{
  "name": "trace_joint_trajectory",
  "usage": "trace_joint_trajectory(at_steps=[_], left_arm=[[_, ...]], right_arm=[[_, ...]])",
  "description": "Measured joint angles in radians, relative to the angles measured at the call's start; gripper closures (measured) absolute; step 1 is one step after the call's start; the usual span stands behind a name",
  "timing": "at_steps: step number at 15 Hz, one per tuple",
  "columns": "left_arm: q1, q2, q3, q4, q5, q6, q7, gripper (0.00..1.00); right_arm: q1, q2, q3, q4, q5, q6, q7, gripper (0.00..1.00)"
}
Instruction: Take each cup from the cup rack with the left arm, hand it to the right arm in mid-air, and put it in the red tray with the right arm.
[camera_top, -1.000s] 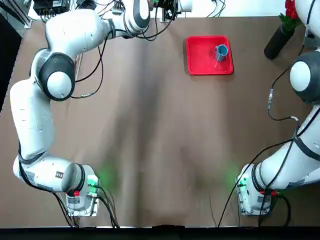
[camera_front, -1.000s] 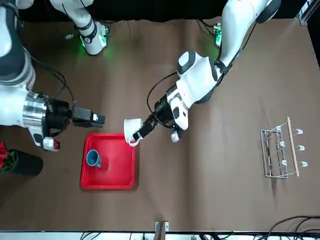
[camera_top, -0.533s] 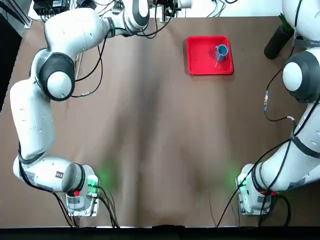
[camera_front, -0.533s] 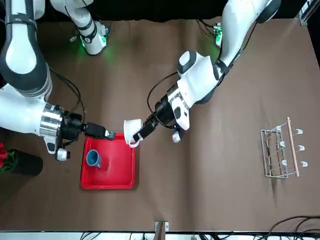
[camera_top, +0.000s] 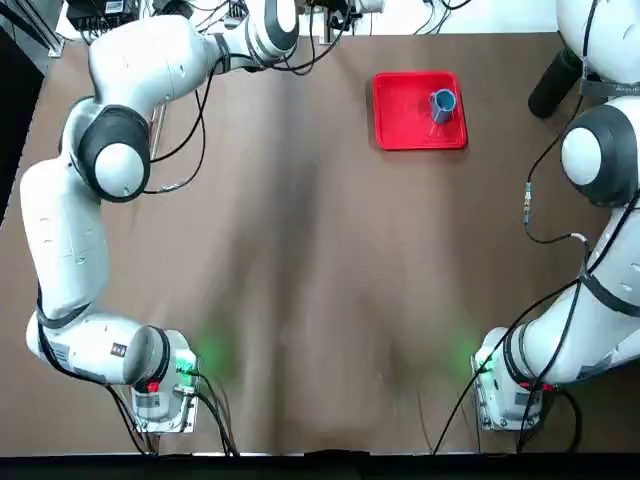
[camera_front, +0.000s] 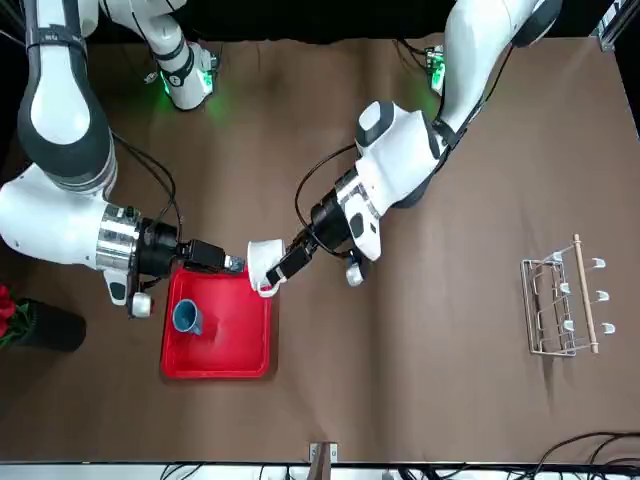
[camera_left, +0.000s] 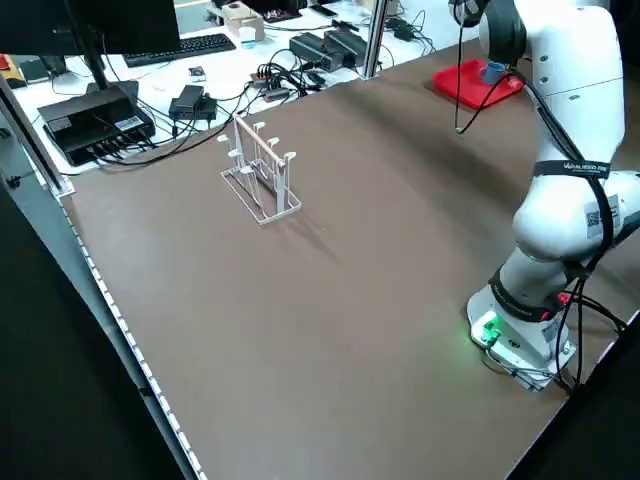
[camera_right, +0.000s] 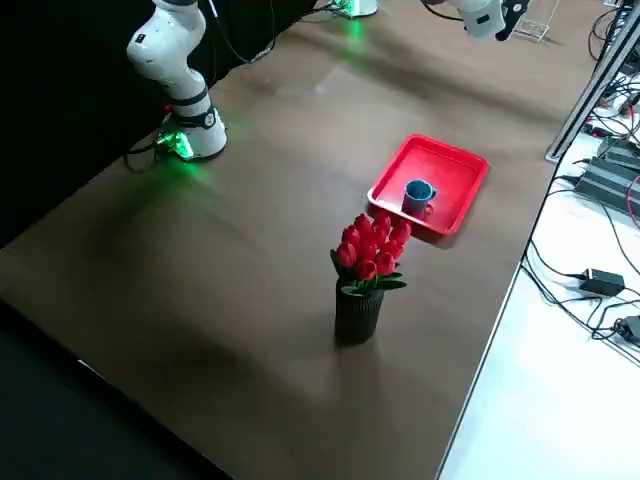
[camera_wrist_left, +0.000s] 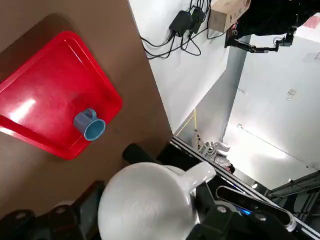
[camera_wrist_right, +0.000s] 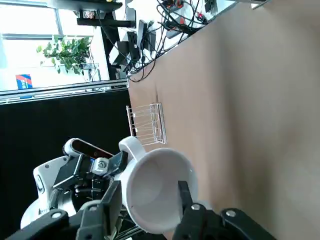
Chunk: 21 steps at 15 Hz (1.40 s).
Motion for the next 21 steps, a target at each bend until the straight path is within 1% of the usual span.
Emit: trace_joint_trajectory(at_steps=[5,7,9,10,11,13,19,21], left_arm=[[-0.005,0.001,0.004,0.0,0.0,0.005,0.0,0.21],[-0.005,0.001,0.004,0.0,0.0,0.006,0.0,0.21],[-0.004,0.001,0.005,0.001,0.0,0.009,0.0,0.21],[-0.004,0.001,0.005,0.001,0.0,0.009,0.0,0.21],[-0.005,0.001,0.005,0.001,0.0,0.009,0.0,0.21],[-0.007,0.003,0.005,0.001,0.0,0.009,0.0,0.21],[-0.009,0.007,0.006,0.002,0.0,0.016,-0.003,0.22],[-0.009,0.007,0.008,0.003,0.0,0.016,0.003,0.18]], right_arm=[[0.017,0.0,0.012,0.001,0.053,-0.001,0.001,0.48],[0.03,0.0,0.013,0.001,0.056,-0.001,0.011,0.51],[0.034,0.0,0.013,0.0,0.056,-0.001,0.024,0.7],[0.035,0.001,0.013,-0.001,0.056,-0.002,0.03,0.74],[0.035,0.001,0.013,-0.001,0.056,-0.002,0.033,0.75],[0.036,0.001,0.016,0.001,0.065,-0.005,0.033,0.89],[0.036,0.001,0.016,0.001,0.066,-0.002,0.033,0.92],[0.035,0.002,0.013,0.0,0.064,-0.002,0.033,0.92]])
